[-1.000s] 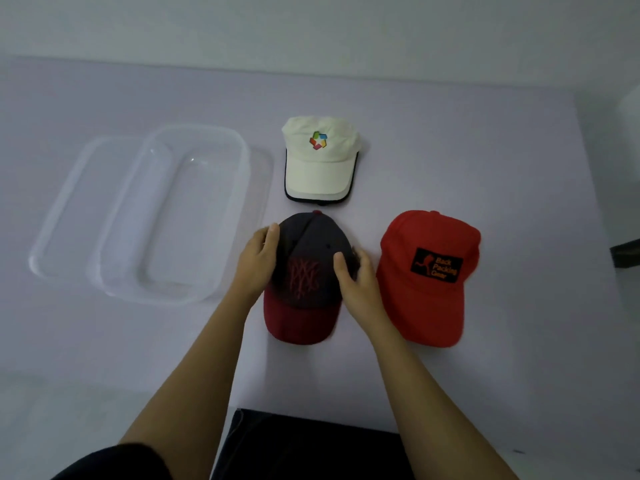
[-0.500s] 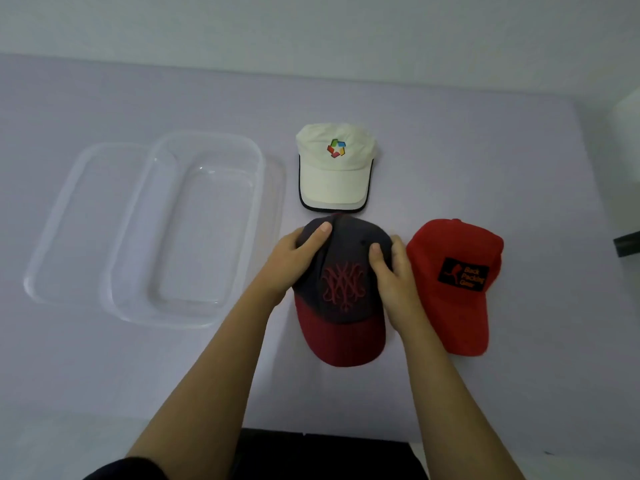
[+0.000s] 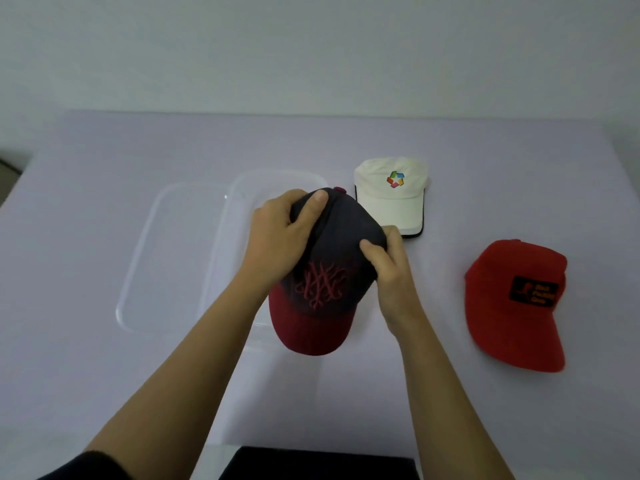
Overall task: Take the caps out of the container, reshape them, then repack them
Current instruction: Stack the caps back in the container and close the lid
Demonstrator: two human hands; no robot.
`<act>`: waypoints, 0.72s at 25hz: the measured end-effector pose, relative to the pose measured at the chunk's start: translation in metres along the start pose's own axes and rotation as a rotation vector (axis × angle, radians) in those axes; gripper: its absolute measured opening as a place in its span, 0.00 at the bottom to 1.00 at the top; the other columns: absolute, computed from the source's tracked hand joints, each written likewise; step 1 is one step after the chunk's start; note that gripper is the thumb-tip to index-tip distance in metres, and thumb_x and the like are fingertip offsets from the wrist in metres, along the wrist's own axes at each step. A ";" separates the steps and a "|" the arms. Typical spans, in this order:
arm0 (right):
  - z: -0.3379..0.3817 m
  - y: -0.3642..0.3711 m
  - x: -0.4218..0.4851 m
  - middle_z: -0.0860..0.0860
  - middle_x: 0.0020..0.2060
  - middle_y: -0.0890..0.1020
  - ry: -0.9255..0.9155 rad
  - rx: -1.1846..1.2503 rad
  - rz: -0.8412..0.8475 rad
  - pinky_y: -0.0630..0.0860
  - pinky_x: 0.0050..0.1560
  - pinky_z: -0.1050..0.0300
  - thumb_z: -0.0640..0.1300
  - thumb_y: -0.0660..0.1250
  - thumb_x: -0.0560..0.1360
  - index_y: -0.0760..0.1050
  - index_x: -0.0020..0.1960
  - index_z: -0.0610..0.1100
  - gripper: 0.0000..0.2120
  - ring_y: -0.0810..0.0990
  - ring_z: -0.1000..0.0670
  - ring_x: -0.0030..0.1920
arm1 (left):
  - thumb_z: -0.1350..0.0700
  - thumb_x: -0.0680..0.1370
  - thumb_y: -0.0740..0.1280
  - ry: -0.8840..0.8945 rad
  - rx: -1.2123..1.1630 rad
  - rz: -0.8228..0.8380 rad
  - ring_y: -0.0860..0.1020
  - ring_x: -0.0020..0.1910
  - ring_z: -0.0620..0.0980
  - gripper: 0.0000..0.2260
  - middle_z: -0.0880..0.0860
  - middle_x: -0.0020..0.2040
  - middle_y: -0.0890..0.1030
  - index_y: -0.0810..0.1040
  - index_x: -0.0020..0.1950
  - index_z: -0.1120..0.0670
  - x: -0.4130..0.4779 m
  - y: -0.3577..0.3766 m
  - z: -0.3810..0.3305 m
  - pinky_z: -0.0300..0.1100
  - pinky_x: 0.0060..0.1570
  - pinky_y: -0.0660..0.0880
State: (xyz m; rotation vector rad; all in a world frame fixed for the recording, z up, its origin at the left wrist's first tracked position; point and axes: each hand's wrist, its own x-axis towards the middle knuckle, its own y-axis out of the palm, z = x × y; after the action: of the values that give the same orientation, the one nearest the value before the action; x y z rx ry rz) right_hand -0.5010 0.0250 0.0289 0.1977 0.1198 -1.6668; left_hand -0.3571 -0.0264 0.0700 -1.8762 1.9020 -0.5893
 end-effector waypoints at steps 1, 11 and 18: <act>0.001 0.017 -0.002 0.56 0.43 0.78 0.014 0.003 -0.040 0.75 0.46 0.62 0.54 0.59 0.77 0.70 0.47 0.51 0.07 0.77 0.58 0.45 | 0.47 0.80 0.60 0.050 -0.015 -0.045 0.65 0.26 0.44 0.21 0.53 0.26 0.67 0.69 0.32 0.60 -0.002 -0.005 0.002 0.36 0.28 0.63; 0.001 0.082 0.014 0.45 0.31 0.66 0.049 0.083 -0.438 0.67 0.38 0.54 0.57 0.52 0.80 0.62 0.33 0.42 0.23 0.67 0.48 0.34 | 0.47 0.81 0.58 -0.130 -0.366 0.039 0.65 0.33 0.50 0.23 0.55 0.32 0.65 0.67 0.35 0.64 0.007 -0.050 0.045 0.42 0.34 0.64; -0.001 0.103 0.023 0.53 0.26 0.68 -0.161 -0.196 -0.574 0.67 0.31 0.62 0.49 0.52 0.81 0.65 0.31 0.48 0.20 0.67 0.57 0.27 | 0.32 0.73 0.56 -0.084 0.421 0.101 0.75 0.39 0.51 0.25 0.49 0.36 0.77 0.73 0.41 0.54 0.017 -0.062 0.020 0.46 0.44 0.71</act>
State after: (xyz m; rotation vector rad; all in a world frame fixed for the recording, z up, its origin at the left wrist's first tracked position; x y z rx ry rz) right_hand -0.4011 -0.0076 0.0271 -0.1352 0.2325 -2.2184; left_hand -0.2949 -0.0445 0.0879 -1.5042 1.6522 -0.7930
